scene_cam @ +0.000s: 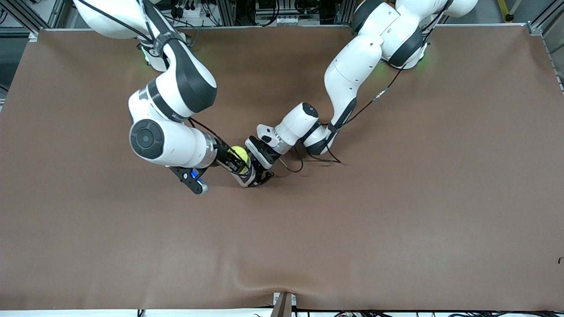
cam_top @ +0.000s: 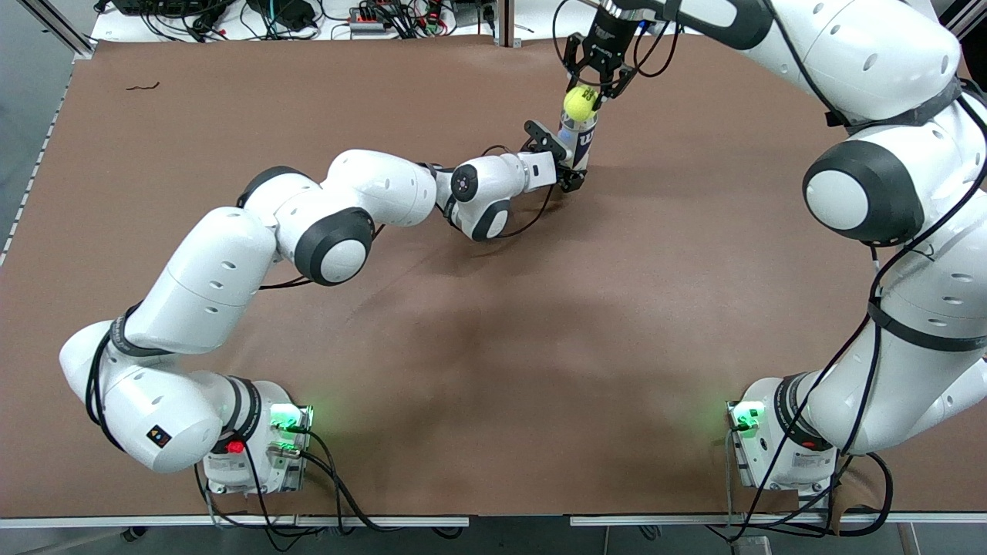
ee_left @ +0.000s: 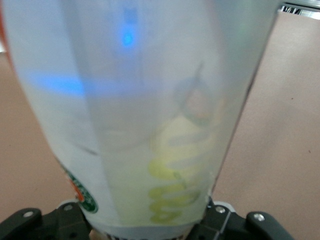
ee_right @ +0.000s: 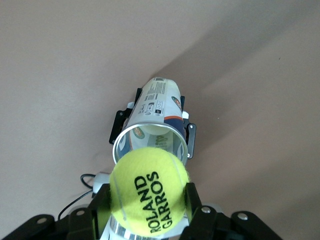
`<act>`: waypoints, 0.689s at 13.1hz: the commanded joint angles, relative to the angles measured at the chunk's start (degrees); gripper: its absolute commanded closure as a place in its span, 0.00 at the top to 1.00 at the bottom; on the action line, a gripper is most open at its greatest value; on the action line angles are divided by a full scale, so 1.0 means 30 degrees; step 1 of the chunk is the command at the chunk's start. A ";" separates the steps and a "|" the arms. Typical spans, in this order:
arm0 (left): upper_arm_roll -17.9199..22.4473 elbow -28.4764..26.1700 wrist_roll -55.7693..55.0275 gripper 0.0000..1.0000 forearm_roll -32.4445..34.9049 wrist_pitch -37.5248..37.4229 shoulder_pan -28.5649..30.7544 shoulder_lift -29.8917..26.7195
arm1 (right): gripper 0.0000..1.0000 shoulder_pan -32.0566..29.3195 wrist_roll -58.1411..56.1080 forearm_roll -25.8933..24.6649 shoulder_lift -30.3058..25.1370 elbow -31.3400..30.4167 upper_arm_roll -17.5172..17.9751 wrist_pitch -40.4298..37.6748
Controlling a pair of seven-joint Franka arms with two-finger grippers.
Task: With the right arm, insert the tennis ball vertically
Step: 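Carry the second ball over the tube opening with the right gripper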
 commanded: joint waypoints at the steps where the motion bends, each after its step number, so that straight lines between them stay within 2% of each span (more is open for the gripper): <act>1: 0.0085 0.0104 0.0250 0.77 -0.0134 0.0241 -0.0096 -0.0037 | 0.08 0.0234 0.0455 -0.0410 0.0308 0.0017 -0.0142 0.0144; 4: 0.0085 0.0104 0.0250 0.77 -0.0134 0.0241 -0.0038 -0.0037 | 0.12 0.0351 0.0455 -0.0967 0.0660 0.0017 -0.0142 0.0522; 5: 0.0085 0.0104 0.0250 0.77 -0.0134 0.0241 -0.0038 -0.0066 | 0.28 0.0351 0.0484 -0.0938 0.0749 -0.0041 -0.0142 0.0960; 6: 0.0085 0.0104 0.0250 0.77 -0.0134 0.0241 -0.0009 -0.0066 | 0.70 0.0322 0.0484 -0.0909 0.0895 -0.0100 -0.0142 0.1138; 7: 0.0085 0.0104 0.0250 0.77 -0.0134 0.0241 -0.0008 -0.0066 | 0.99 0.0264 0.0484 -0.0821 0.0925 -0.0100 -0.0142 0.1227; 9: 0.0085 0.0104 0.0250 0.77 -0.0134 0.0241 0.0050 -0.0066 | 1.00 0.0147 0.0484 -0.0762 0.0809 -0.0013 -0.0112 0.1083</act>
